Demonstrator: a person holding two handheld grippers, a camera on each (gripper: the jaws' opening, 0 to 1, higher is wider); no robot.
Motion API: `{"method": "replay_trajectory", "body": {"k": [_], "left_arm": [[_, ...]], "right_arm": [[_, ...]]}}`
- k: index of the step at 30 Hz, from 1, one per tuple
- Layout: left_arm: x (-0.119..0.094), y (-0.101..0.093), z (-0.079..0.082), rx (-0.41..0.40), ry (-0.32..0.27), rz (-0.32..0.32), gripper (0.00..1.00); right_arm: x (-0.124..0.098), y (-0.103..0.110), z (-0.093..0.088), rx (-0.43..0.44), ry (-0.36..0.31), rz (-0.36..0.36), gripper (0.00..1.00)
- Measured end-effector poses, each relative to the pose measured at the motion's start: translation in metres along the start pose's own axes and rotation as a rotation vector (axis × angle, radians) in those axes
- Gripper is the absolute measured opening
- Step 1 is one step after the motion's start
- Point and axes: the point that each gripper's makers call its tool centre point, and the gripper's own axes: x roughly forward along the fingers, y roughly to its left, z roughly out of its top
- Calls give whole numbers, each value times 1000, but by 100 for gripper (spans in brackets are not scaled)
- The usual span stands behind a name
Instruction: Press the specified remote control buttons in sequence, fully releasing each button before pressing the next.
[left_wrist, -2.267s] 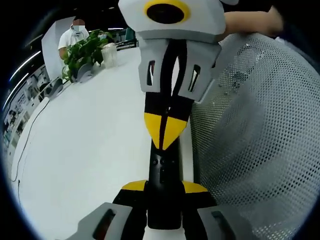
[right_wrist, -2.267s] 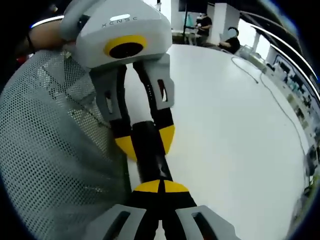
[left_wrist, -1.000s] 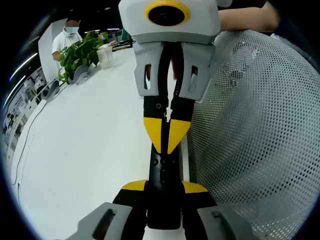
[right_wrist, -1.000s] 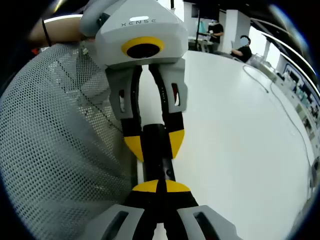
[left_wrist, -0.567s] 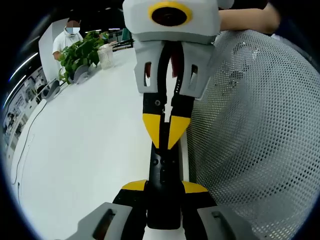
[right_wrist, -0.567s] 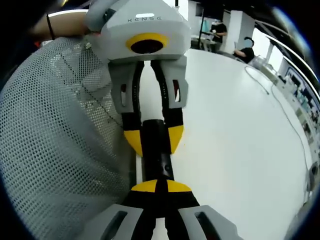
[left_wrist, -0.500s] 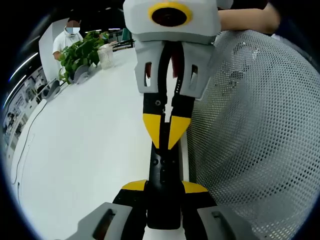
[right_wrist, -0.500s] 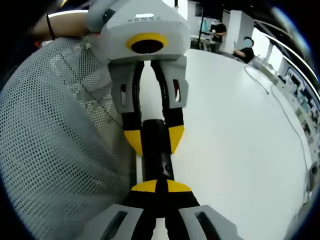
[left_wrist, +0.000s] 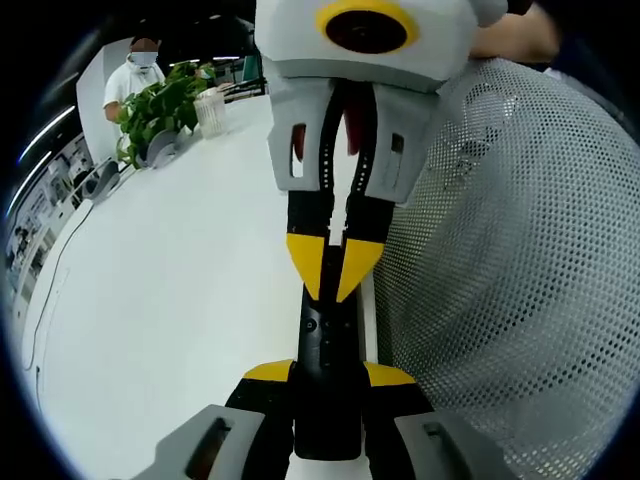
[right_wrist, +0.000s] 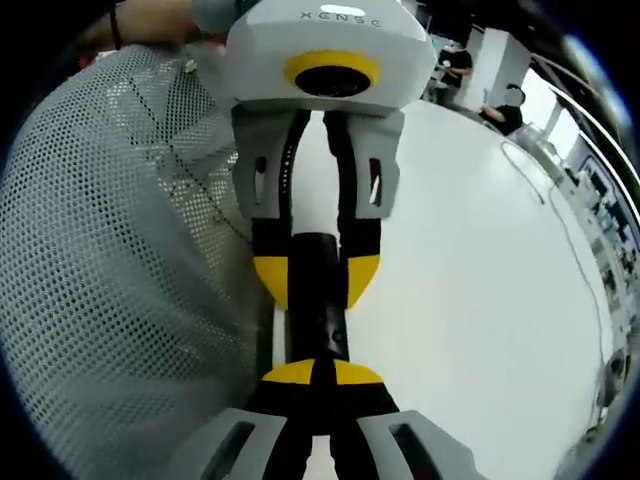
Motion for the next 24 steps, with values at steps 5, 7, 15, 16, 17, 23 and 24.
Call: {"method": "replay_trajectory", "body": {"k": [5, 7, 15, 16, 17, 23, 24], "left_arm": [[0, 0, 0, 2, 0, -1, 25], [0, 0, 0, 3, 1, -2, 25], [0, -1, 0, 9, 2, -5, 25], [0, -1, 0, 8, 1, -5, 25], [0, -1, 0, 8, 1, -5, 25], [0, -1, 0, 6, -1, -3, 25], [0, -1, 0, 6, -2, -3, 25]], "right_arm": [[1, 0, 1, -10, 19, 15, 1], [1, 0, 1, -22, 26, 21, 1], [1, 1, 1, -57, 43, 37, 1], [0, 1, 0, -42, 30, 30, 1], [0, 1, 0, -47, 18, 23, 1], [-1, 1, 1, -28, -29, -1, 1], [-1, 0, 2, 11, -28, 12, 1]]}}
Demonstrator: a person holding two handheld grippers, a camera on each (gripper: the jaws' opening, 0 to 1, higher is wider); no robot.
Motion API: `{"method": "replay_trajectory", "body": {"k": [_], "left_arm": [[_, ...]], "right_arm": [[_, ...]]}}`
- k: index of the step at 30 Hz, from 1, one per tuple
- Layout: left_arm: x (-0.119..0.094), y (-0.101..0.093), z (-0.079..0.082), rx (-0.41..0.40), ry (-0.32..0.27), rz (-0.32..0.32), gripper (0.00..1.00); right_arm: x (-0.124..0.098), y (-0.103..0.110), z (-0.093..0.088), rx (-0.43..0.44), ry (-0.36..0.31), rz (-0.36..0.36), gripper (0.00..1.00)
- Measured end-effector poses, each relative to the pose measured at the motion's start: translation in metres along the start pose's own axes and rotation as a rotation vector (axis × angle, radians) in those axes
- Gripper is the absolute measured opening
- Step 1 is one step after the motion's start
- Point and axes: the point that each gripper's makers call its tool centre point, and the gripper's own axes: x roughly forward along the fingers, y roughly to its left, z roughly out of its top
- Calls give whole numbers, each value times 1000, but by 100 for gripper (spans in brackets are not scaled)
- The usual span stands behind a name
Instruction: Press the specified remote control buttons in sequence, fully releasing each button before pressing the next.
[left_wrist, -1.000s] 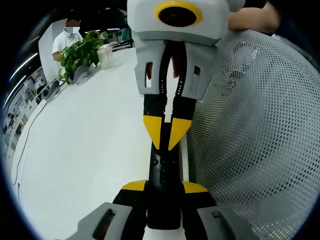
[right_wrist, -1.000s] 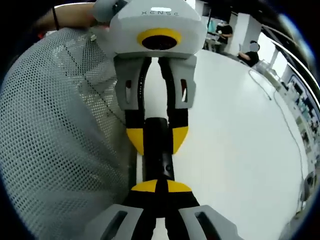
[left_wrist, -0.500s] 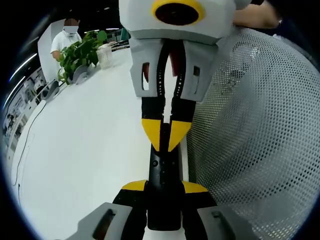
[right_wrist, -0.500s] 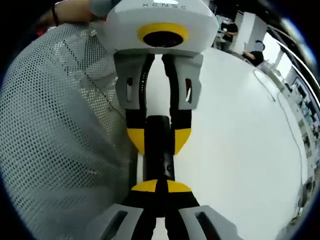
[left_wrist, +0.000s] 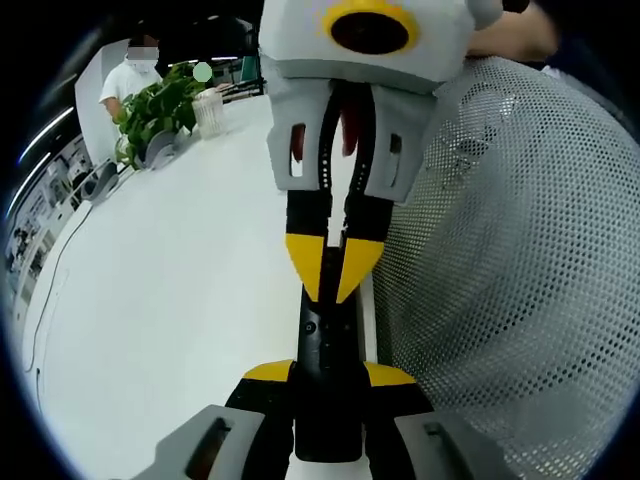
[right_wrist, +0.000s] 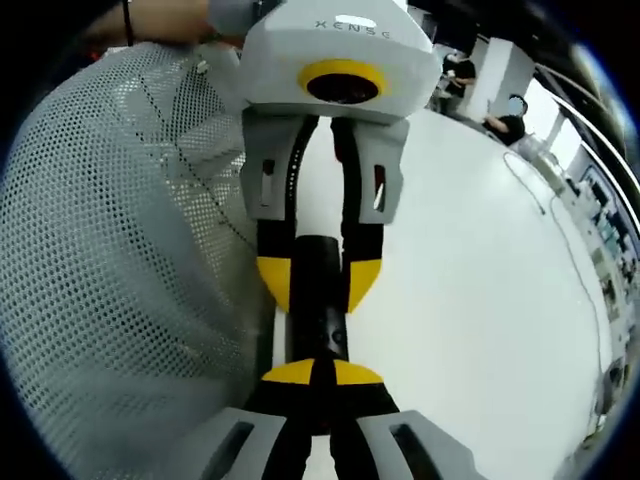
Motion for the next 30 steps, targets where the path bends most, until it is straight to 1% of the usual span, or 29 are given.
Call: {"method": "replay_trajectory", "body": {"k": [5, 8, 14, 19, 23, 28, 29, 30], "left_arm": [[0, 0, 0, 1, -3, 0, 25], [0, 0, 0, 5, -1, 0, 25], [0, 0, 0, 7, -4, -1, 25], [-1, 0, 0, 2, -6, -1, 25], [0, 0, 0, 0, -6, -1, 25], [0, 0, 0, -2, -4, 0, 25], [0, 0, 0, -2, -3, 0, 25], [0, 0, 0, -3, -3, 1, 25]], "right_arm": [[0, 0, -1, 12, -12, 7, 1], [-1, 2, -1, 28, -13, 20, 4], [-1, 3, -1, 29, -4, 18, 6], [-2, 2, -2, 31, 0, 15, 5], [-3, 0, -3, 57, 0, 9, 3], [-2, 1, -3, 23, 7, 8, 3], [-1, 1, -3, -15, 18, 6, 3], [-1, 2, -3, -27, 22, 6, 3]]}}
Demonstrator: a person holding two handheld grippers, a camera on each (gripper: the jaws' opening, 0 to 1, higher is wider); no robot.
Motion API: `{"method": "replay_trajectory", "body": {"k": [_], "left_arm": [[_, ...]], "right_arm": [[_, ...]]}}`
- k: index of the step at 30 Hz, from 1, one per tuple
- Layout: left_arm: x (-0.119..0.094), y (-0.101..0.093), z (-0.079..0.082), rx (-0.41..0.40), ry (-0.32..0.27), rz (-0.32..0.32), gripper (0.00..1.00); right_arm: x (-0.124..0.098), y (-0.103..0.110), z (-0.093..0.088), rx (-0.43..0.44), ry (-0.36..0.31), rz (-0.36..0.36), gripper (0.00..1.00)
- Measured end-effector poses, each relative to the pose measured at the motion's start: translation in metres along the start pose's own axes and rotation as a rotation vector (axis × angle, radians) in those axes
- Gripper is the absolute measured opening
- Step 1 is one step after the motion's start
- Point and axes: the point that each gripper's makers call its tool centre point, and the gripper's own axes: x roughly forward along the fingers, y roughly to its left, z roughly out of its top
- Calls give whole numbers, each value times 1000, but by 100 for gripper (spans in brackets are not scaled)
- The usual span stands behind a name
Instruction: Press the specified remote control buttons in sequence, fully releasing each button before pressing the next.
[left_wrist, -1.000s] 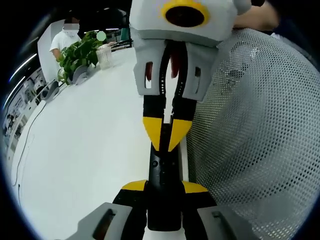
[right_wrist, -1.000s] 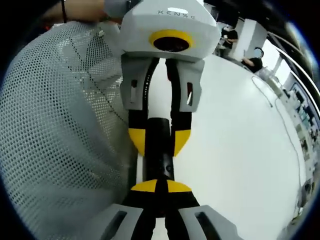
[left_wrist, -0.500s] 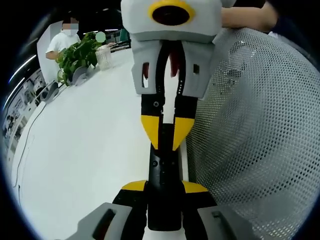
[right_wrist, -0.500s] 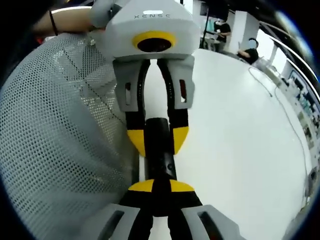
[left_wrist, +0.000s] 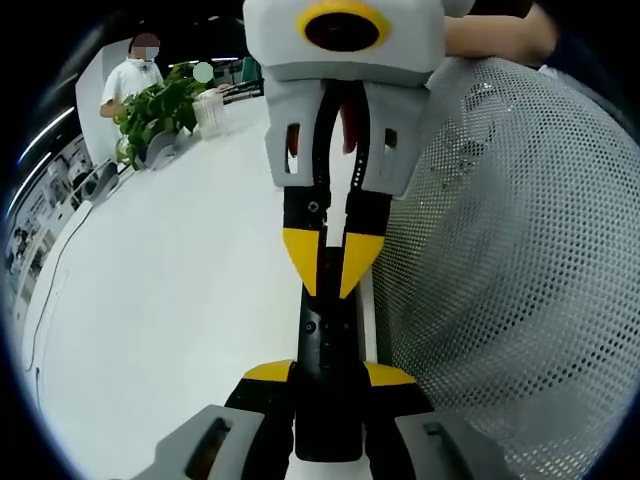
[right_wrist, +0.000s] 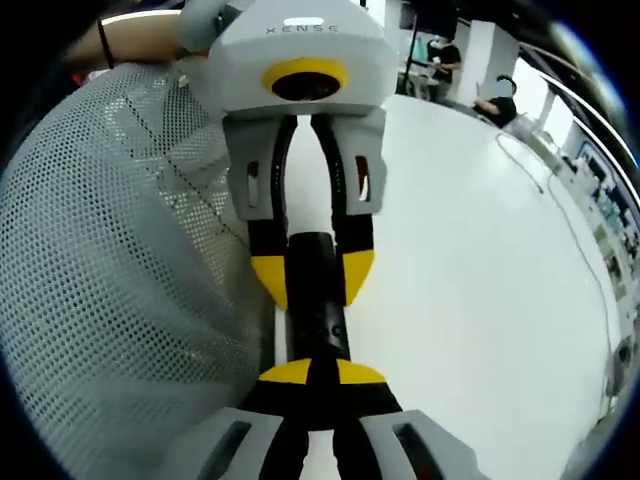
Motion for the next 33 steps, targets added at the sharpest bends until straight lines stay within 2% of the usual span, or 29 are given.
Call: {"method": "replay_trajectory", "body": {"k": [1, 2, 3, 4, 13, 16, 22, 33], "left_arm": [[0, 0, 0, 0, 0, 0, 25], [0, 0, 0, 1, 0, 1, 25], [0, 0, 0, 0, 0, 1, 25], [0, 0, 0, -1, 0, 1, 25], [1, 0, 0, 0, -1, 3, 25], [1, 0, 0, -2, -2, 4, 25], [0, 0, 0, -1, -4, 7, 25], [0, 0, 0, -10, -5, 7, 25]], "right_arm": [[0, 0, 0, -10, 6, 0, 3], [0, 0, 0, 9, 3, -1, 3], [0, 0, 0, 65, -6, 7, 3], [0, -2, 0, 74, -11, 10, 3], [1, 0, -1, 21, 15, -1, 3], [-1, 0, -2, 29, -12, -9, 3], [-1, -2, 0, 57, -24, -16, 3], [-3, -1, -3, 66, -9, -12, 4]]}}
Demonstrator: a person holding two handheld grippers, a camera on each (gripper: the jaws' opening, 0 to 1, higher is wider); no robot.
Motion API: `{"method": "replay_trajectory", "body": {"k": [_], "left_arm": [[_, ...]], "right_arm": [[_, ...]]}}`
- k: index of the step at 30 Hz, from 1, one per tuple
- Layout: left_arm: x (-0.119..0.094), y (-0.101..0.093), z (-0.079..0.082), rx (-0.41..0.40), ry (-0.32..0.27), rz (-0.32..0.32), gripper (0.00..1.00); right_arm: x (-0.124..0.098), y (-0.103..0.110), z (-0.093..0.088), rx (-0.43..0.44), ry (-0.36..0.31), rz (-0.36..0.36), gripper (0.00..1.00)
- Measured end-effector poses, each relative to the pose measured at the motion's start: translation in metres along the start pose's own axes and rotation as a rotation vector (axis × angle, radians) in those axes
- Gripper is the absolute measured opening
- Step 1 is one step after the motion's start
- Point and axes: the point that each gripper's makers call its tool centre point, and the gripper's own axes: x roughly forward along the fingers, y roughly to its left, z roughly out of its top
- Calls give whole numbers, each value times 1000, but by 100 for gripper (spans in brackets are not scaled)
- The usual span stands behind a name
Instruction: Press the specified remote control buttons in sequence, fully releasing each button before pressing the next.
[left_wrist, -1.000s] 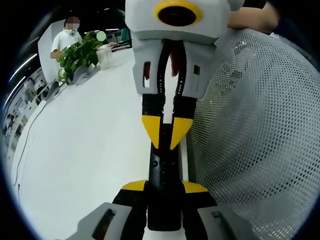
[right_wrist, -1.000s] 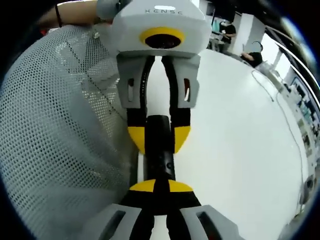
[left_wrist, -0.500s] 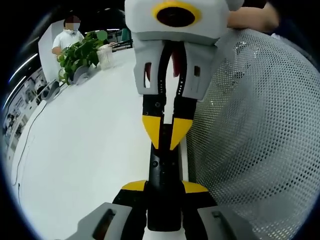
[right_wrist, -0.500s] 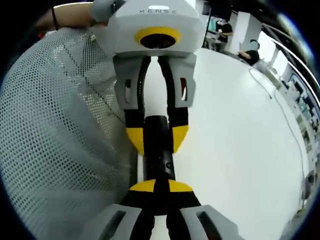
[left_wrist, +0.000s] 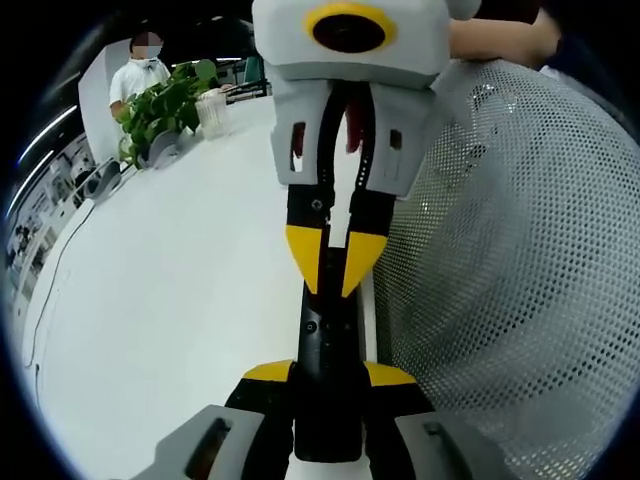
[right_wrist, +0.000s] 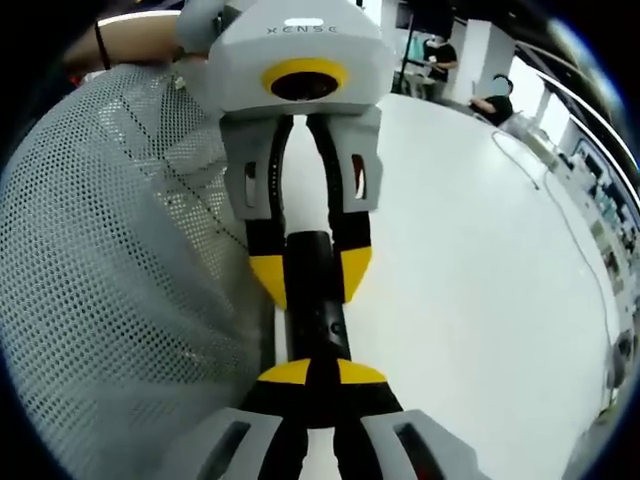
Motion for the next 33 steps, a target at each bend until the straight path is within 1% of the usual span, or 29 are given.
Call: {"method": "replay_trajectory", "body": {"k": [4, 7, 9, 13, 14, 15, 16, 19, 23, 25, 27, 29, 33], "left_arm": [[0, 0, 0, -1, 0, 1, 25], [0, 0, 0, -2, 0, 3, 25], [0, 0, 0, -2, 0, 6, 25], [0, 0, 0, -6, 5, 7, 25], [0, 0, 0, -6, 5, 7, 25], [0, 0, 0, -7, 6, 7, 25], [0, 0, 0, -7, 7, 6, 25], [0, 0, 0, -8, 9, 6, 25], [1, 0, 1, -17, 7, 11, 25], [2, 0, 2, -20, 13, 15, 25], [2, 0, 2, -24, 16, 18, 25], [2, 0, 1, -25, 16, 18, 25], [2, 0, 1, -16, 17, 13, 25]], "right_arm": [[0, 0, -1, -4, 9, -4, 5], [1, 1, -1, -13, 27, -9, 4], [1, 2, -1, -46, 35, -12, 5], [2, 1, -1, -69, 47, -8, 4], [2, 1, -1, -70, 57, -7, 4], [2, 2, -1, -93, 77, -10, 4], [3, 3, -1, -102, 85, -15, 4], [2, 1, -1, -52, 72, -16, 4], [2, 1, -1, -52, 57, -27, 4], [1, 0, -1, -33, 41, -27, 4], [1, 0, 0, 23, 6, -20, 4], [0, -1, 0, 42, -8, -17, 4], [1, 0, 0, 29, -4, -15, 4]]}}
